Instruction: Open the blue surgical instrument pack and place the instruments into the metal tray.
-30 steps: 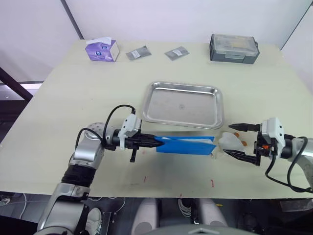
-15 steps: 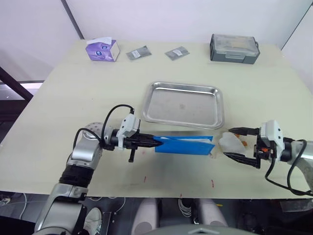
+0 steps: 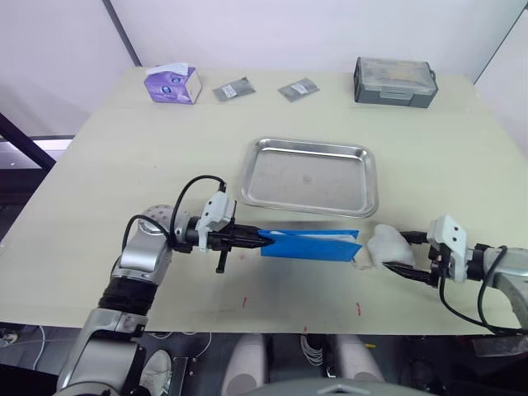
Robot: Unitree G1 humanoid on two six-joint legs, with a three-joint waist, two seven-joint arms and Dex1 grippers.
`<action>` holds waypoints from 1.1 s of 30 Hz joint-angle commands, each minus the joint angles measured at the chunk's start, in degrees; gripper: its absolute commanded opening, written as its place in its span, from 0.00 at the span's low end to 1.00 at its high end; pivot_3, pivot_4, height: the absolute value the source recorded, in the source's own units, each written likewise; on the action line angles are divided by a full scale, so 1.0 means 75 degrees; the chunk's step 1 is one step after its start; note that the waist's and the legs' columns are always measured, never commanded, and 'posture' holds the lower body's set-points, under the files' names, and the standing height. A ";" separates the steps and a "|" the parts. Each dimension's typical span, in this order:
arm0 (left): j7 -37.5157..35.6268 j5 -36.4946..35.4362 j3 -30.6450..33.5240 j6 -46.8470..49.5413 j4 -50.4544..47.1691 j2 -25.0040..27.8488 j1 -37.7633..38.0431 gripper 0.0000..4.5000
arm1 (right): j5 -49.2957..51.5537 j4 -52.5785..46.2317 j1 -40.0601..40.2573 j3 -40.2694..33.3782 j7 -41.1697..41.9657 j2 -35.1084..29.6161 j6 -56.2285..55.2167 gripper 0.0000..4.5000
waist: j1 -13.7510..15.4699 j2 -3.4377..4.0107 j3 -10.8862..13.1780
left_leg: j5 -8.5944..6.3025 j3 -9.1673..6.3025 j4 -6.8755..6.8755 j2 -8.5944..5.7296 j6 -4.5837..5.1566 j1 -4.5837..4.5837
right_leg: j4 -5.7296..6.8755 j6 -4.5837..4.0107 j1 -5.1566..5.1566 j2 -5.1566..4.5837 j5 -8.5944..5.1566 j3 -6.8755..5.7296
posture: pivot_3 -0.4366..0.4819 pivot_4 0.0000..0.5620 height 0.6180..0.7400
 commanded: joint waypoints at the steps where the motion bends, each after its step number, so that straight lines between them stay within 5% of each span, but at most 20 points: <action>1: 0.0008 0.0049 0.0058 -0.0088 -0.0228 0.0107 -0.0055 0.00 | 0.0259 -0.0104 0.0052 -0.0291 0.0004 -0.0010 0.0227 0.50 | 0.0001 0.0000 0.0000 | 0.0000 0.0000 0.0000 0.0000 0.0000 0.0000 | 0.0000 0.0000 0.0000 0.0000 0.0000 0.0000 | 0.48 0.27 1.00; 7: 0.0002 0.0125 0.0027 -0.0180 -0.0227 0.0153 0.0032 0.00 | 0.1000 -0.0305 0.0199 -0.0862 -0.0190 0.0162 0.0687 0.00 | 0.0002 0.0000 0.0000 | 0.0000 -0.0001 0.0000 0.0000 0.0000 0.0000 | 0.0000 0.0000 0.0000 0.0000 0.0000 0.0000 | 0.48 0.27 1.00; 23: 0.0101 0.0356 -0.0015 -0.0509 0.0086 0.0175 -0.0075 0.00 | 0.4843 -0.1302 -0.0070 -0.3342 -0.0694 0.0650 0.2645 0.00 | 0.0008 0.0000 0.0000 | 0.0000 -0.0004 -0.0001 0.0001 0.0001 -0.0004 | -0.0001 0.0000 0.0000 -0.0001 0.0000 -0.0003 | 0.48 0.27 1.00; 33: 0.0161 0.0301 -0.0120 -0.0342 0.0041 0.0061 -0.0194 0.00 | 0.6333 -0.2224 -0.1131 -0.3207 -0.1958 0.0738 0.3517 0.00 | 0.0007 0.0001 0.0001 | 0.0000 -0.0008 -0.0002 0.0001 0.0000 -0.0007 | -0.0002 0.0000 0.0000 -0.0002 0.0000 -0.0006 | 0.48 0.27 1.00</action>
